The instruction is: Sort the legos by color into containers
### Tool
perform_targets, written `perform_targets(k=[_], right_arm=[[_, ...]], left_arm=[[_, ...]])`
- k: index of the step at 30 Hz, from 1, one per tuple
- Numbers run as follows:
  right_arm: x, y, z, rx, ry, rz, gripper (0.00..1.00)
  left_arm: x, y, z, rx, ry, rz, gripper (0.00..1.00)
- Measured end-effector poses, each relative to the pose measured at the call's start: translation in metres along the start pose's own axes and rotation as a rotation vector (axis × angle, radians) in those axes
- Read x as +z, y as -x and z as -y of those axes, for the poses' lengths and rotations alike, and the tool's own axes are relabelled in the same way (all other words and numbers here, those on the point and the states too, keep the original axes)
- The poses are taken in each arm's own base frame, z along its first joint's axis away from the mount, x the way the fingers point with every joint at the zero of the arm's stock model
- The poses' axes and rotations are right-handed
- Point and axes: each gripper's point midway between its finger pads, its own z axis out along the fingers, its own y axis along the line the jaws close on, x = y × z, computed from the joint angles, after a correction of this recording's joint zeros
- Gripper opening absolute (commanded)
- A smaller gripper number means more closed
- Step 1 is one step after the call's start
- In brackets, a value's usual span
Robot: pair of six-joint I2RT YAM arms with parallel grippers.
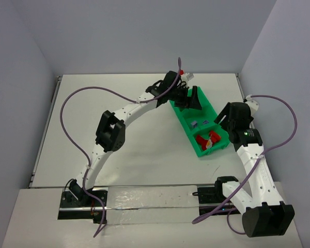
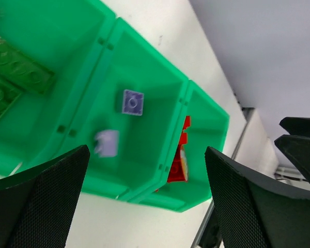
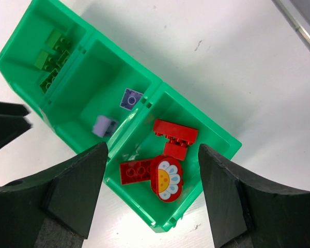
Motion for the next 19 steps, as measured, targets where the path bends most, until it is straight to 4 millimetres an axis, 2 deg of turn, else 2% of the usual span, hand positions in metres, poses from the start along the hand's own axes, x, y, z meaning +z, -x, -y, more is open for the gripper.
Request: perform_targets(k=[3,5,6,7,8,12,14,17,19], right_arm=[[0.001,0.000,-0.003,-0.003,0.017,-0.003,0.79],[0.001,0.002,-0.006,-0.014,0.028,0.004,0.80],[0.001,0.004,-0.006,-0.020,0.031,0.011,0.80],[0.001,0.006,-0.007,-0.025,0.035,0.017,0.93],[0.001,0.009,-0.007,-0.034,0.031,0.025,1.00],[-0.001,0.037,-0.014,-0.059,0.017,0.078,1.00],[-0.002,0.054,-0.020,-0.061,0.019,0.111,1.00],[-0.004,0.073,-0.026,-0.056,0.015,0.150,1.00],[-0.004,0.080,-0.029,-0.055,0.011,0.163,1.00]], left_arm=[[-0.028,0.010,0.001,0.020,0.063,0.020,0.99],[-0.061,0.024,0.001,0.029,0.114,0.063,0.99],[-0.084,0.032,-0.001,0.026,0.142,0.090,0.99],[-0.108,0.039,-0.004,0.023,0.171,0.117,0.99],[-0.137,0.052,-0.010,0.016,0.203,0.169,0.99],[-0.270,0.088,-0.052,-0.045,0.393,0.397,0.99],[-0.325,0.098,-0.071,-0.072,0.498,0.502,0.99],[-0.375,0.097,-0.083,-0.090,0.606,0.580,0.99],[-0.391,0.094,-0.089,-0.102,0.658,0.599,0.99]])
